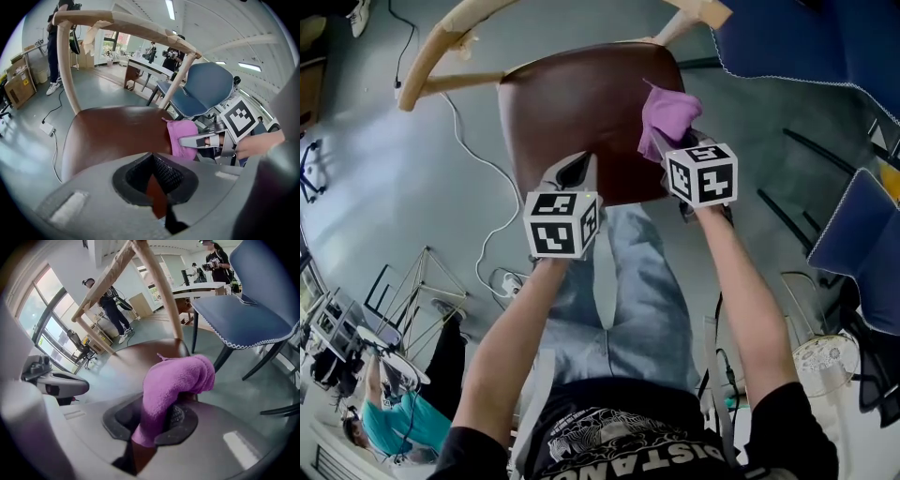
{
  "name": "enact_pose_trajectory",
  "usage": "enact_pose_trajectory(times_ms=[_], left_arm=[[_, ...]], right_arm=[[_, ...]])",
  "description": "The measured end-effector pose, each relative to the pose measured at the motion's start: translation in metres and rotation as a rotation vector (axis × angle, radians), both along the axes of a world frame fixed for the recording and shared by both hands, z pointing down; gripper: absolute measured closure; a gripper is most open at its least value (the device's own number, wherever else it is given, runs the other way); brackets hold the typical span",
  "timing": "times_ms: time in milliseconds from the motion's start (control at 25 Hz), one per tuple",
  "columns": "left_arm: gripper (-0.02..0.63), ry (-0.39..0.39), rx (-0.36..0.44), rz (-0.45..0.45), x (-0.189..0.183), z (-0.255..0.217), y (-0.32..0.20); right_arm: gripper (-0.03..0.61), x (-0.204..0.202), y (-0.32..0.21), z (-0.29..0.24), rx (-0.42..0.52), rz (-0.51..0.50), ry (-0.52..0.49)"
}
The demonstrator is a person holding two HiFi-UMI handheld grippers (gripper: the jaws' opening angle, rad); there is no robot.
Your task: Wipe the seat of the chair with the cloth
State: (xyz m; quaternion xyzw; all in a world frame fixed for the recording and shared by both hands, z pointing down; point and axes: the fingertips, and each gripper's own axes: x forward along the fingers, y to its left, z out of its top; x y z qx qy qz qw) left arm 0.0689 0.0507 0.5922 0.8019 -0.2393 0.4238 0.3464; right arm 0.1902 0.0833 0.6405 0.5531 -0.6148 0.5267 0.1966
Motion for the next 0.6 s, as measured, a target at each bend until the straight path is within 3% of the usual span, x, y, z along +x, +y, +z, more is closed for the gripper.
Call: enact_pose_trajectory(times_ms=[360, 600], left_arm=[[0.617, 0.019, 0.015, -0.033, 0.005, 0.001, 0.001], [0.617, 0.019, 0.019, -0.062, -0.025, 0.004, 0.005]], right_arm=[[0.512, 0.034, 0.016, 0.000, -0.005, 0.036, 0.031], [0.512, -0.004, 0.010, -0.026, 0.037, 0.007, 0.033]])
